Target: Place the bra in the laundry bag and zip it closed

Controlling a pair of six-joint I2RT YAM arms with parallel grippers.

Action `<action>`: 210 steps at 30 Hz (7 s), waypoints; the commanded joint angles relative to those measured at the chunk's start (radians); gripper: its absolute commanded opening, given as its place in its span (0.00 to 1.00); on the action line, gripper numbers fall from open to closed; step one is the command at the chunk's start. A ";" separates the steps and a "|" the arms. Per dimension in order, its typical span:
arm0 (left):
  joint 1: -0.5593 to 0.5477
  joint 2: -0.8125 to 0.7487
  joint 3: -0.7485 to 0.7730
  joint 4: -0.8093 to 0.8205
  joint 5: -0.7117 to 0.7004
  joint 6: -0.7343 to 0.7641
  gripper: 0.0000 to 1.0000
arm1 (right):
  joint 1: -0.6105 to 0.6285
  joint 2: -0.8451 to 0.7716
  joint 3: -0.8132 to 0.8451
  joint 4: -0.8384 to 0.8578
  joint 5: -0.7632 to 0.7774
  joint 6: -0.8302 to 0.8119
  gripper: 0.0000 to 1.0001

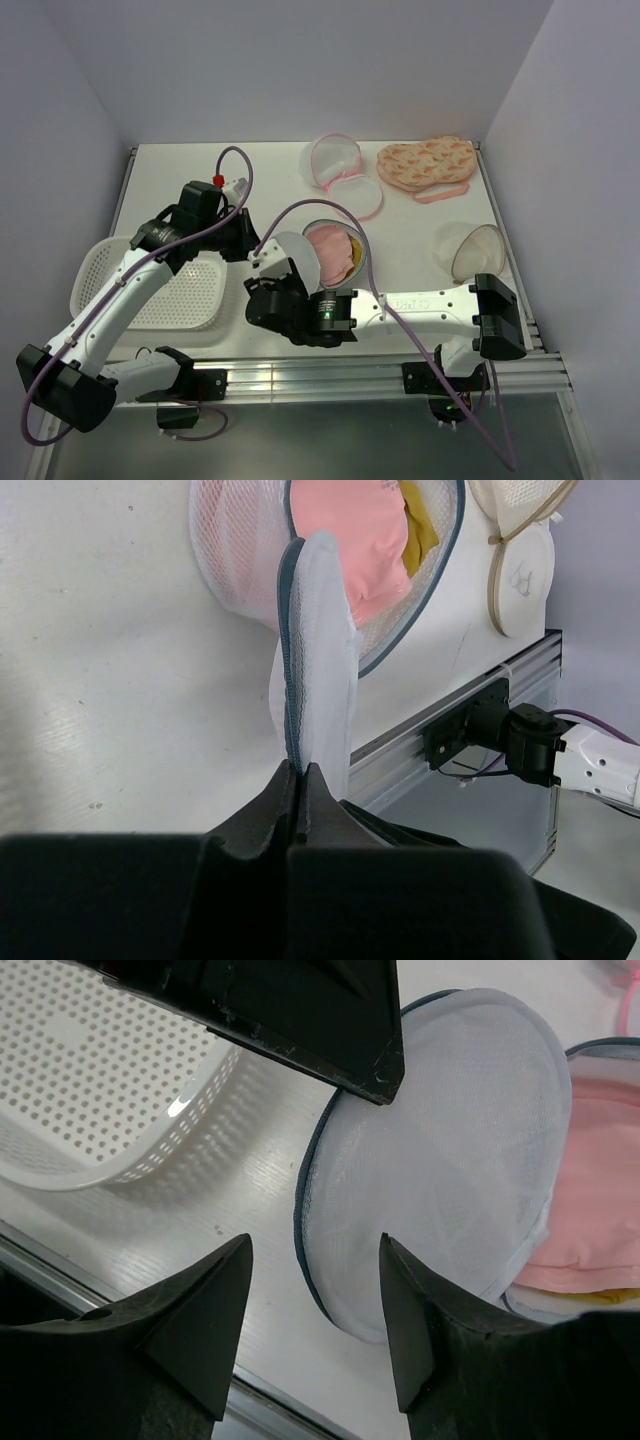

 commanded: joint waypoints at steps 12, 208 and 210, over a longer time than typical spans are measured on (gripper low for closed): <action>0.002 -0.042 0.050 0.026 0.047 -0.001 0.21 | -0.035 -0.011 0.039 0.016 0.165 -0.009 0.17; -0.245 -0.093 -0.595 1.067 -0.561 0.107 0.44 | -0.604 -0.853 -0.780 0.164 -0.664 0.522 0.65; -0.242 -0.050 -0.556 1.060 -0.575 0.110 0.46 | -0.579 -0.907 -0.829 0.170 -0.633 0.568 0.59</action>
